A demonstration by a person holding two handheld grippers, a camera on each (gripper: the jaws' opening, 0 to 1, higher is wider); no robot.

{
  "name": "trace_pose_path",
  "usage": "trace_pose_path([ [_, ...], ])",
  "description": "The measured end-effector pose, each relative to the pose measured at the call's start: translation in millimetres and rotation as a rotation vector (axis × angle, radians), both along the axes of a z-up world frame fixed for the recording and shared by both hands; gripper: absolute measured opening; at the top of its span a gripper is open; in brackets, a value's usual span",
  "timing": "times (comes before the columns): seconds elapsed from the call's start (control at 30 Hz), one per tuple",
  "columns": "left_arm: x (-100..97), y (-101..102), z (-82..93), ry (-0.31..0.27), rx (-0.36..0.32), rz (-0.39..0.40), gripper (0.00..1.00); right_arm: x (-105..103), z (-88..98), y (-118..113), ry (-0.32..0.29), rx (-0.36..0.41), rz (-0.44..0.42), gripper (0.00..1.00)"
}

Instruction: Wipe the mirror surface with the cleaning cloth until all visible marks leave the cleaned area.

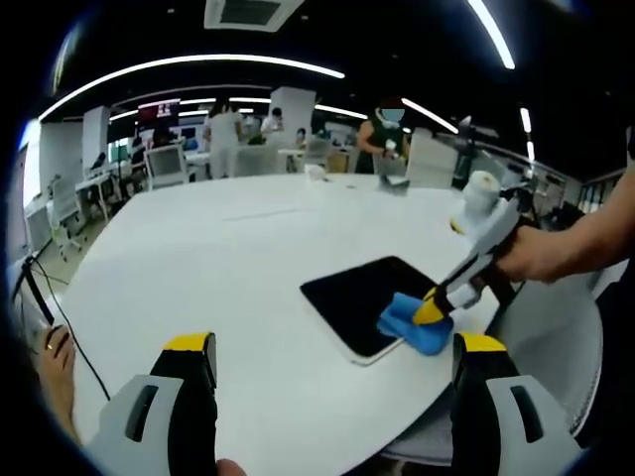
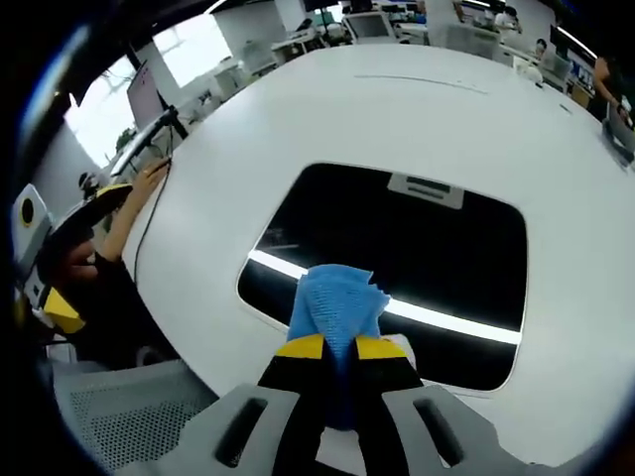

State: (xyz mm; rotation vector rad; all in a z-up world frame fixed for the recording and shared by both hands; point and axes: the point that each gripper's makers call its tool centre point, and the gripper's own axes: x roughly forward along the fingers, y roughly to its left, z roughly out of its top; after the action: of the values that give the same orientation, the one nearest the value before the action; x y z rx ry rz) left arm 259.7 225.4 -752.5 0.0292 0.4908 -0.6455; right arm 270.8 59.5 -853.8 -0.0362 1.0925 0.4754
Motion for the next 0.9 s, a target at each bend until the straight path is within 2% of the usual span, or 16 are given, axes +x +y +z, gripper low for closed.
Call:
trace_pose_path([
  [0.13,0.5,-1,0.3,0.003,0.006,0.016,0.99,-2,0.6,-4,0.003,-0.004,0.01,0.04],
  [0.2,0.4,-3,3.2,-0.016,0.026,0.02,0.99,-2,0.7,-10,0.007,-0.005,0.009,0.04],
  [0.47,-0.5,-13,11.3,-0.033,0.025,0.039,0.99,-2,0.2,-23,0.015,0.006,0.013,0.04],
  [0.67,-2.4,-25,7.3,-0.01,0.029,0.041,0.99,-3,0.1,-23,0.02,0.011,0.03,0.04],
  [0.9,-3.1,-35,6.5,-0.028,0.042,0.067,0.99,2,0.5,-26,0.033,0.021,0.047,0.04],
])
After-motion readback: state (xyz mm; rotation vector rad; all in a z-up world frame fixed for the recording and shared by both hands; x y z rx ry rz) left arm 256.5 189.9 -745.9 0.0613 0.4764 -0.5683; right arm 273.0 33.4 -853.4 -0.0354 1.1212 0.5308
